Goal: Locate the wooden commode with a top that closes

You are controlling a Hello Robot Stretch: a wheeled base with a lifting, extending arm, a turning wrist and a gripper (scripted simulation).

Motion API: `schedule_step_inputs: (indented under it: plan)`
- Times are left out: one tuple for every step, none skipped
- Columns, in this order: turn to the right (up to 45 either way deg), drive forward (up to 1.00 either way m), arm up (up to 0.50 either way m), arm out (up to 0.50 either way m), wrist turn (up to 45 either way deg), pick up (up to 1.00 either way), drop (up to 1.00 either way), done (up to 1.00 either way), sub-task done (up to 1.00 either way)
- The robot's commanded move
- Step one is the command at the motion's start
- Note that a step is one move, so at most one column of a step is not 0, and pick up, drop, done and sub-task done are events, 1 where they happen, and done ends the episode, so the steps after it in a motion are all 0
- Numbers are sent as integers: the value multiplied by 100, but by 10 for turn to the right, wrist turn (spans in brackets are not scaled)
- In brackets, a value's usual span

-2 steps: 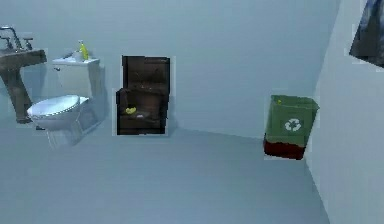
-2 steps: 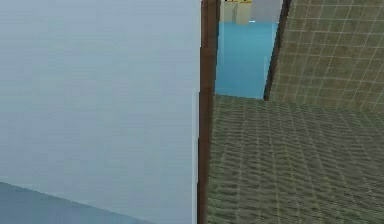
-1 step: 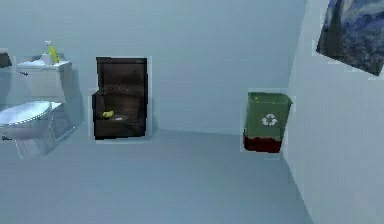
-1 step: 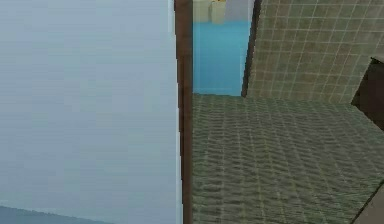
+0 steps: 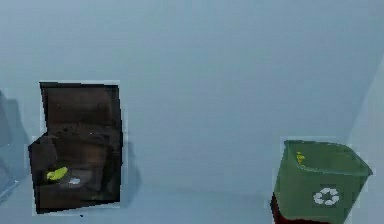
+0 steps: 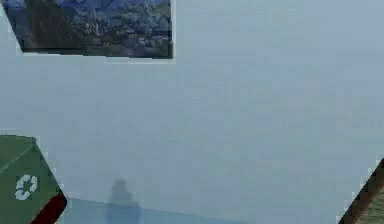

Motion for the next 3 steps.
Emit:
schedule_step_inputs:
  plan:
    - [0,40,0,0,0,0,0,0,0]
    - [-450,0,0,0,0,0,0,0,0]
    - [0,0,0,0,0,0,0,100,0]
